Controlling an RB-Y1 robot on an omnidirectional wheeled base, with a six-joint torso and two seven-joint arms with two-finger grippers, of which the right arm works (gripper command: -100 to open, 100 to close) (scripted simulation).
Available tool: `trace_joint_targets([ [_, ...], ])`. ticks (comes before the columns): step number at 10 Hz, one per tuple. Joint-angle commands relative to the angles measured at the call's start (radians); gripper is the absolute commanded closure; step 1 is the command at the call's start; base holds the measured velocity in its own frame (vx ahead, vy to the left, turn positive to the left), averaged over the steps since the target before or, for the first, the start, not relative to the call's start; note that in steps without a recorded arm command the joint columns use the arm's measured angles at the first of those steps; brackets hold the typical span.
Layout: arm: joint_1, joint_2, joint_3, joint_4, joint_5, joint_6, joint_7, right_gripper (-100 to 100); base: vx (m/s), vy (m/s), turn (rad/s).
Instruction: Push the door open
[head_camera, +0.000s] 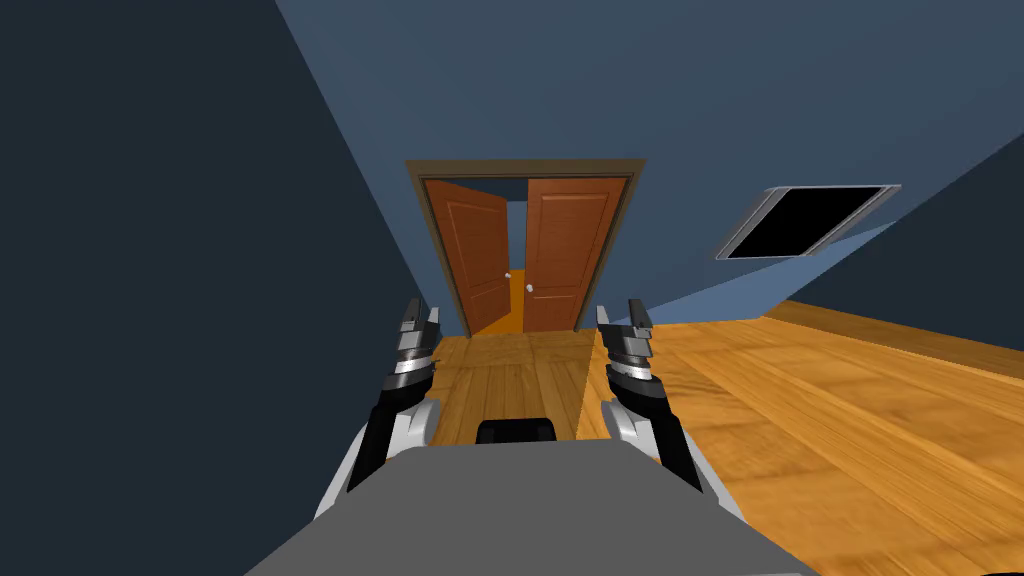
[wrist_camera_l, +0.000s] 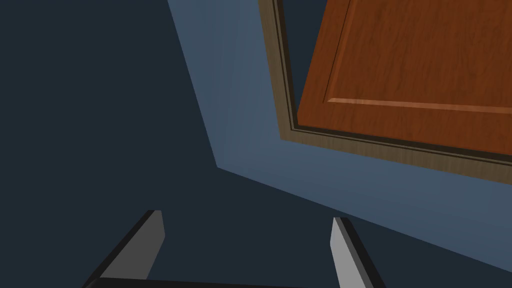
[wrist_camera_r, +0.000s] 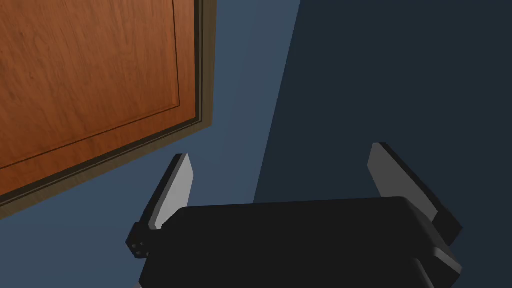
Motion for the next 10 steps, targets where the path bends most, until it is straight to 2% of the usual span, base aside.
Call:
trace_joint_targets([
  [1,-0.012,-0.008,-0.006,0.038,-0.019,-0.007,-0.030,-100,0.067,-0.010,0.177],
  [4,-0.028,-0.017,-0.013,0.086,-0.043,-0.016,-0.069,-100,0.096,-0.036,0.114],
  [6,-0.043,-0.024,-0.019,0.133,-0.066,-0.025,-0.106,-100,0.099,-0.048,0.151],
  [7,-0.055,-0.028,-0.025,0.171,-0.085,-0.033,-0.136,-100,0.121,-0.039,0.167],
  [10,-0.075,-0.035,-0.034,0.231,-0.115,-0.044,-0.184,-100,0.100,-0.050,0.139],
])
